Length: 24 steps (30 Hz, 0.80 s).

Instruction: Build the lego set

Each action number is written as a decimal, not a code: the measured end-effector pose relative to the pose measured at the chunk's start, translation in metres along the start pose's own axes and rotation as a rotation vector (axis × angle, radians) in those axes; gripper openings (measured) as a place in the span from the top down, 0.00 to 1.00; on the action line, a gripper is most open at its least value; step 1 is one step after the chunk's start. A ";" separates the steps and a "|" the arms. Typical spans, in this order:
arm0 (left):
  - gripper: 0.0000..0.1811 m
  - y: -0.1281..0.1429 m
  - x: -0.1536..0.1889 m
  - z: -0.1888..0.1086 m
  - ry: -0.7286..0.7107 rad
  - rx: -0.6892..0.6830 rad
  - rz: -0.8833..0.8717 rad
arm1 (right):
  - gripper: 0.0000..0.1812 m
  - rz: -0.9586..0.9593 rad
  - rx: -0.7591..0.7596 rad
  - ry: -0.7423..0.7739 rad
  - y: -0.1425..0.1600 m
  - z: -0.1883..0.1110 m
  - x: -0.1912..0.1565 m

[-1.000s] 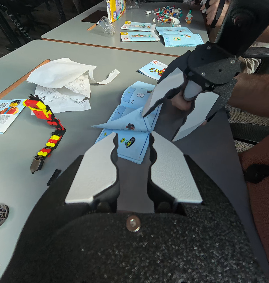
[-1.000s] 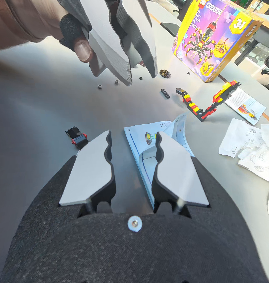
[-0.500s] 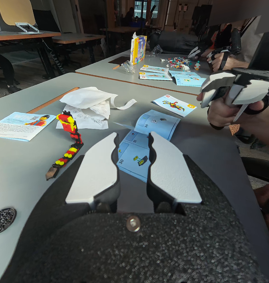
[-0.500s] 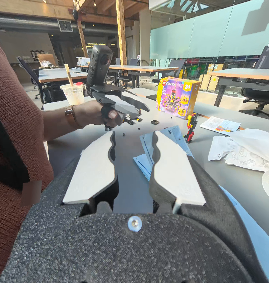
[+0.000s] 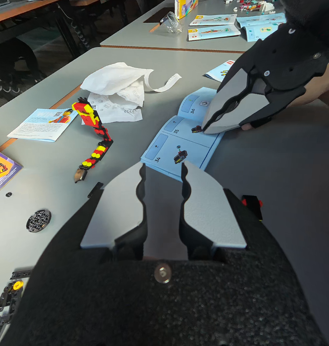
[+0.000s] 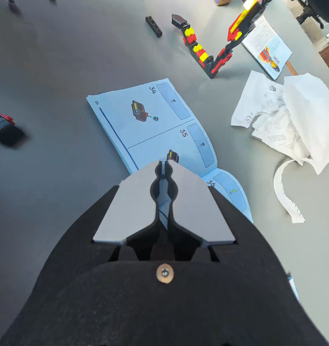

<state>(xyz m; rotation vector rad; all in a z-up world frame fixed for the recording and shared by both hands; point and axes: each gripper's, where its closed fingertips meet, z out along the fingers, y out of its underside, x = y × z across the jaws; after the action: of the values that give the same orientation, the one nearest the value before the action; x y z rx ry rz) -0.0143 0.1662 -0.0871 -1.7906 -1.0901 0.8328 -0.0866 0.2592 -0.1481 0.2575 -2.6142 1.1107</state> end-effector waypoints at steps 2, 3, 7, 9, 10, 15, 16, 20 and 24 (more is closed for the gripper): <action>0.80 0.003 -0.001 -0.001 -0.001 -0.006 -0.007 | 0.99 -0.022 -0.081 -0.025 0.012 0.011 -0.004; 0.80 0.002 -0.004 -0.004 -0.009 -0.001 -0.011 | 1.00 -0.014 -0.069 -0.024 0.010 0.013 -0.004; 0.80 -0.005 -0.018 -0.029 -0.058 0.040 -0.031 | 0.94 0.076 0.089 0.001 -0.013 -0.014 0.013; 0.80 -0.003 -0.022 -0.045 -0.075 0.044 -0.039 | 0.90 0.123 0.199 -0.036 -0.024 -0.037 0.016; 0.80 -0.001 -0.024 -0.053 -0.090 0.038 -0.040 | 0.90 0.129 0.253 -0.067 -0.028 -0.047 0.014; 0.80 0.022 -0.034 -0.102 -0.232 -0.005 -0.047 | 0.91 0.101 0.319 -0.127 -0.030 -0.064 0.001; 0.80 0.030 -0.032 -0.112 -0.248 -0.016 -0.064 | 0.91 0.076 0.330 -0.119 -0.034 -0.064 -0.001; 0.81 0.063 -0.015 -0.143 -0.299 -0.037 -0.126 | 0.92 0.060 0.506 -0.147 -0.081 -0.066 -0.003; 0.80 0.091 -0.006 -0.168 -0.393 -0.049 -0.196 | 0.96 0.031 0.578 -0.174 -0.136 -0.045 -0.002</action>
<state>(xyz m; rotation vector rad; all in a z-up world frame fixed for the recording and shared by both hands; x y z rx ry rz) 0.1574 0.0840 -0.1002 -1.5630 -1.5229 1.0700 -0.0390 0.1982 -0.0275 0.4487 -2.3751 1.9150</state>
